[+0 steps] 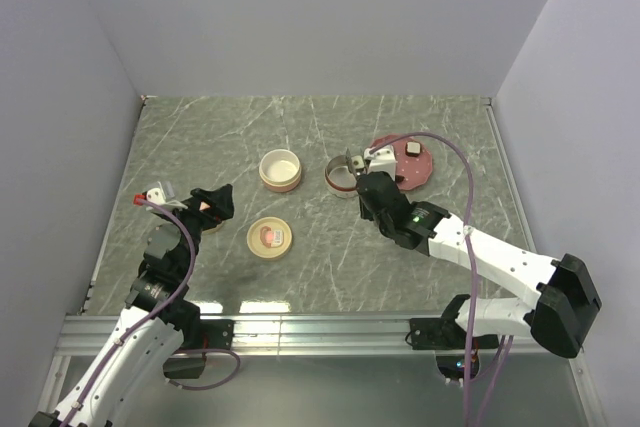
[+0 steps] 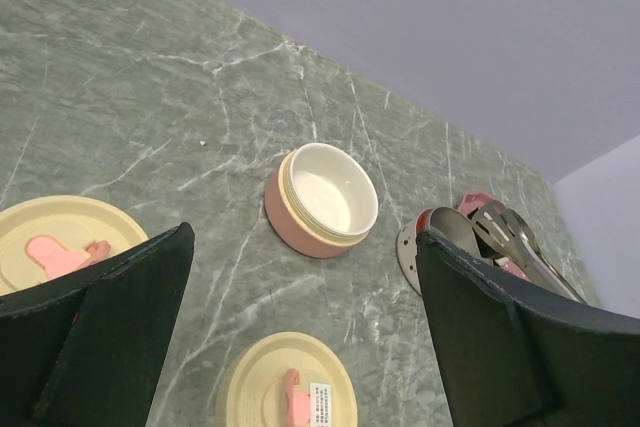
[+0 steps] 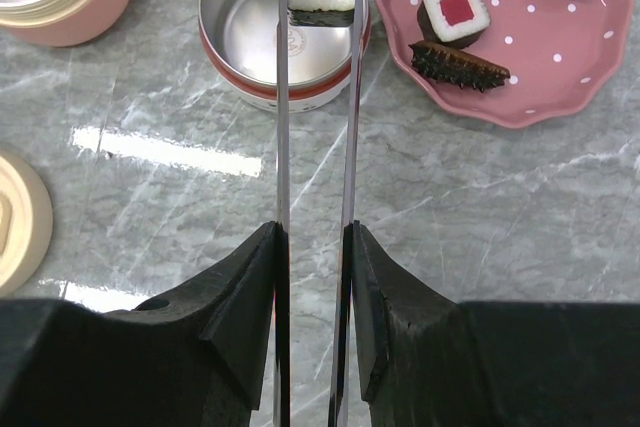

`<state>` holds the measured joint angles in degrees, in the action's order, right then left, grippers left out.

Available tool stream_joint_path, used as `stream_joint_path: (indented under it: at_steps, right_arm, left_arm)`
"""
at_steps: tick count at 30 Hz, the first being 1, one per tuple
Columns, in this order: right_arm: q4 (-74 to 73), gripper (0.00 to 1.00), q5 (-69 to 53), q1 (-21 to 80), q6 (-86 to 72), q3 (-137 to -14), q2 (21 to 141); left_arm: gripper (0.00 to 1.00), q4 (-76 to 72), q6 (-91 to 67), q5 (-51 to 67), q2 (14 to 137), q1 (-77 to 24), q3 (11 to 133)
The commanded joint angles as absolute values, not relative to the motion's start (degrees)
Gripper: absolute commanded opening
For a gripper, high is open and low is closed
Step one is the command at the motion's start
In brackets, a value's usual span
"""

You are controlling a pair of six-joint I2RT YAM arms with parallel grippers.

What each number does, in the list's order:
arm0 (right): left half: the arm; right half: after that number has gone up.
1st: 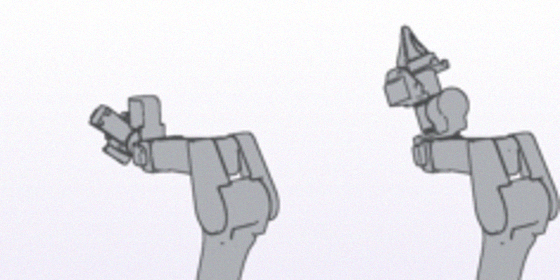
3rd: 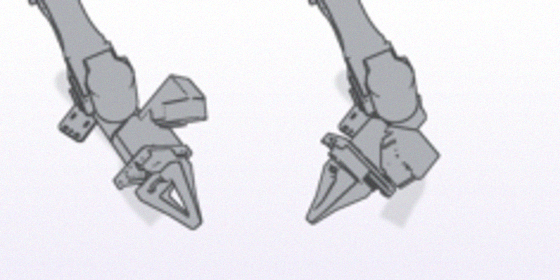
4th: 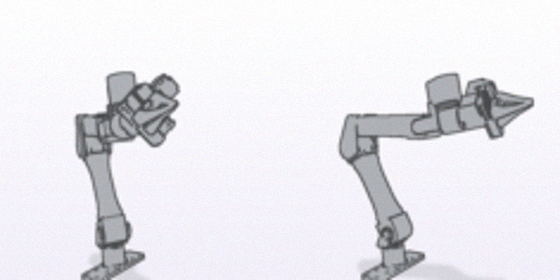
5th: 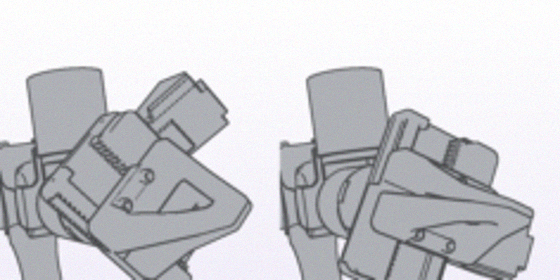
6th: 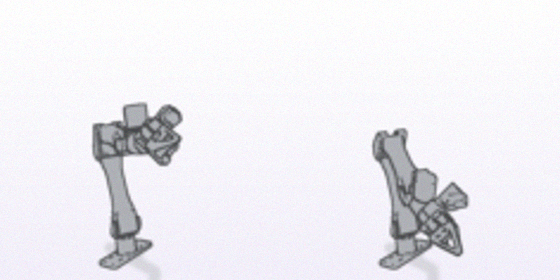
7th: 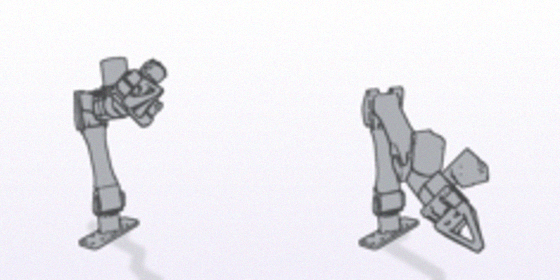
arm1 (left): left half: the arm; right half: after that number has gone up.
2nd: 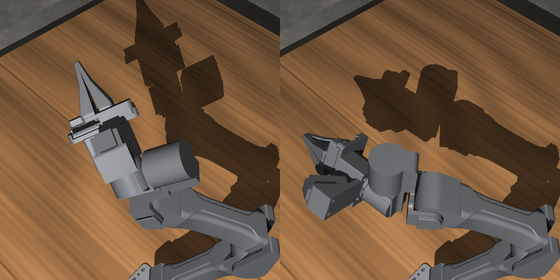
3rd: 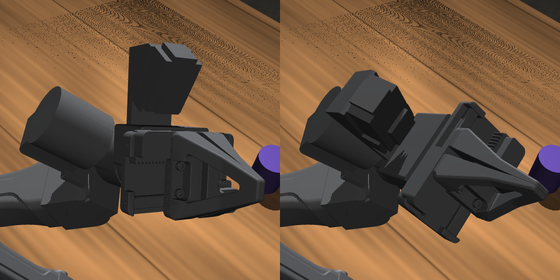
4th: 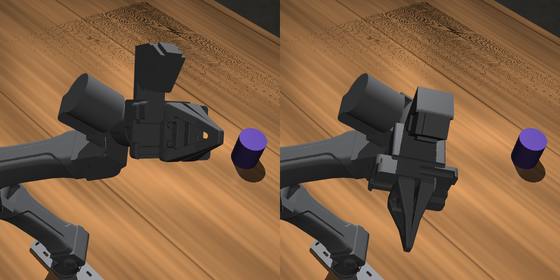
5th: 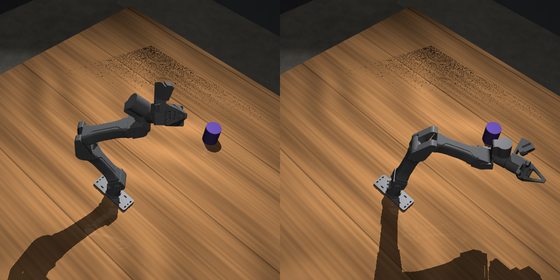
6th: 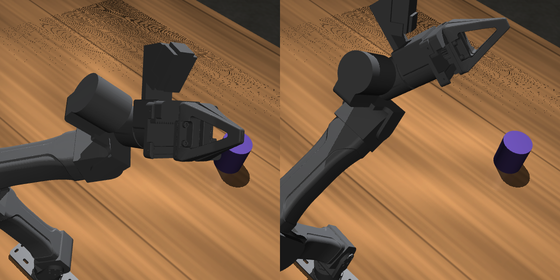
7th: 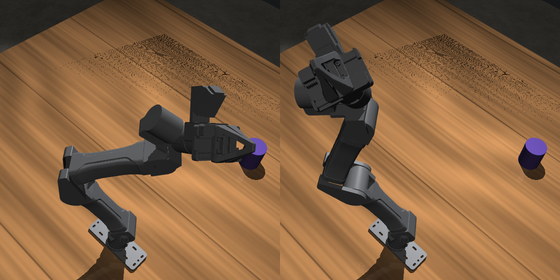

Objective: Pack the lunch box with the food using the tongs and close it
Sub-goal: Place the food into the lunch box

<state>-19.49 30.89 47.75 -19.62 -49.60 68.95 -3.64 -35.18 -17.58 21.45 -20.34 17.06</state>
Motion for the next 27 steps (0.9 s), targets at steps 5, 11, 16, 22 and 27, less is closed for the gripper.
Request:
stream_joint_path:
  at_steps: [5,11,16,22,27]
  right_arm:
    - [-15.12,0.18,31.73,48.08,-19.51,-53.35,70.48]
    - [-15.29,0.28,31.11,48.60,-19.42,-53.96,71.89]
    - [-15.56,0.33,31.11,48.78,-19.25,-54.23,72.25]
    - [-16.08,0.38,31.20,48.95,-19.16,-54.58,72.86]
    - [-16.26,0.40,31.73,49.13,-19.07,-54.76,73.13]
  left_arm:
    - [0.99,-5.36,-35.07,-16.70,21.18,-20.48,17.05]
    - [0.99,-5.45,-35.07,-16.70,21.18,-20.48,16.96]
    - [1.00,-5.54,-35.07,-16.61,21.27,-20.48,16.87]
    - [0.99,-5.54,-35.07,-16.52,21.45,-20.48,16.96]
    - [1.00,-5.54,-35.16,-16.61,21.45,-20.57,16.96]
